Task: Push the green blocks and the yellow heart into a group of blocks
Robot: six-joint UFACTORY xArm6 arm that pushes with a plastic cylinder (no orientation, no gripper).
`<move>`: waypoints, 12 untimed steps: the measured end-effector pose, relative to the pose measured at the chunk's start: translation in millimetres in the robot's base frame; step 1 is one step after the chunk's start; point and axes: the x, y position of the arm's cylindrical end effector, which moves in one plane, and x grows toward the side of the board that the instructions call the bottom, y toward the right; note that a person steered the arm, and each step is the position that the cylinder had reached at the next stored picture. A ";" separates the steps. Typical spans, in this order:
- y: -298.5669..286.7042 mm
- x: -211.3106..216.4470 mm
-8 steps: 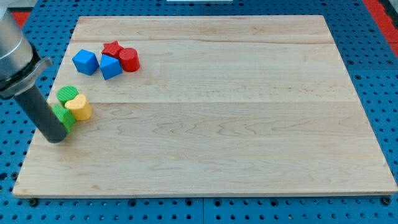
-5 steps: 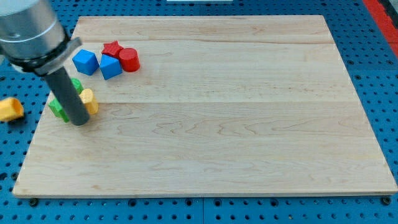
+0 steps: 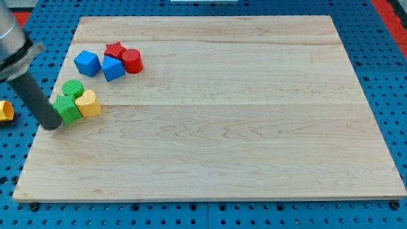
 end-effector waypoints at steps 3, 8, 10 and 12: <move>30.7 -64.8; 152.0 -70.4; 197.2 -97.2; 212.9 -97.2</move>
